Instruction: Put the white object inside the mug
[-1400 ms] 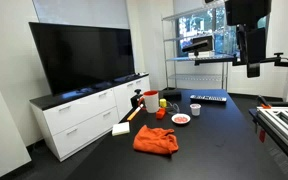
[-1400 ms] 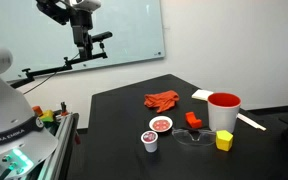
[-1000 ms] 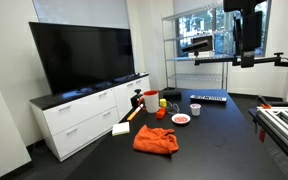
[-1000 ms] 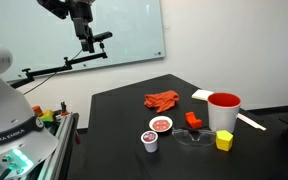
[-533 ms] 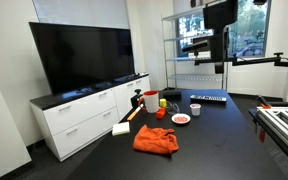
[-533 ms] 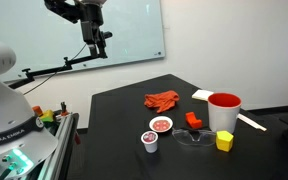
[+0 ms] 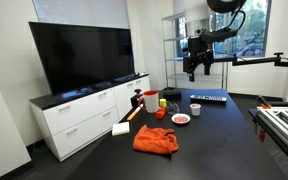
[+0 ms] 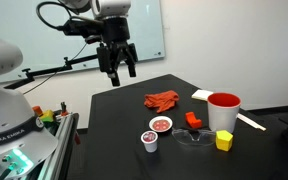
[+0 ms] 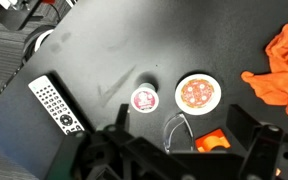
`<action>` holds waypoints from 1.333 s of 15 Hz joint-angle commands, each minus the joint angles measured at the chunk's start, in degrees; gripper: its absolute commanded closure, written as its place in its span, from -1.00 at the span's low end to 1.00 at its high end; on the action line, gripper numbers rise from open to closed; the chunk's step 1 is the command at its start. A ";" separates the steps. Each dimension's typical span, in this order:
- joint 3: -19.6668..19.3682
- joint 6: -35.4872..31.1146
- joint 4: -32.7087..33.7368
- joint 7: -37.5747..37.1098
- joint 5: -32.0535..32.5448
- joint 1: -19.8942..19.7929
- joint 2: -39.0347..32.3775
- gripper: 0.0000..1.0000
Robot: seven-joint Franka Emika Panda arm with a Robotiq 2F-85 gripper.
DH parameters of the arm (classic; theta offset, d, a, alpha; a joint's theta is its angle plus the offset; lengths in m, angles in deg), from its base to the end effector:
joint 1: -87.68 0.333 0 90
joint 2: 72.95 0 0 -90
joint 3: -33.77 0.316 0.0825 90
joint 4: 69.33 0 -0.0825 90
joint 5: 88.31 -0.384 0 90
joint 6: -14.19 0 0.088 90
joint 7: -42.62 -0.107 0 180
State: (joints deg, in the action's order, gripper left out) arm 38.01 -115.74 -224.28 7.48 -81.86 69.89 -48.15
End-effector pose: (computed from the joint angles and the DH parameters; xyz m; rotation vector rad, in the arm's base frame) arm 0.3652 -0.0927 0.3624 2.7957 -1.1559 0.0237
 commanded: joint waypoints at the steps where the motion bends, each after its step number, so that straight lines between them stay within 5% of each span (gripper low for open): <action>1: -1.13 -7.01 -0.83 -6.94 1.68 -1.36 -1.58 -1.00; 5: -1.18 -13.91 -1.66 -12.80 5.55 -3.91 -3.79 -1.00; 11: -2.71 -13.20 -2.48 -8.22 3.38 -0.61 -4.10 -1.00; 20: -4.06 -24.61 -3.44 -11.18 10.94 -1.60 -16.06 -1.00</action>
State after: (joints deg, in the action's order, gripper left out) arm 35.55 -136.68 -228.03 -2.21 -75.04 68.74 -62.06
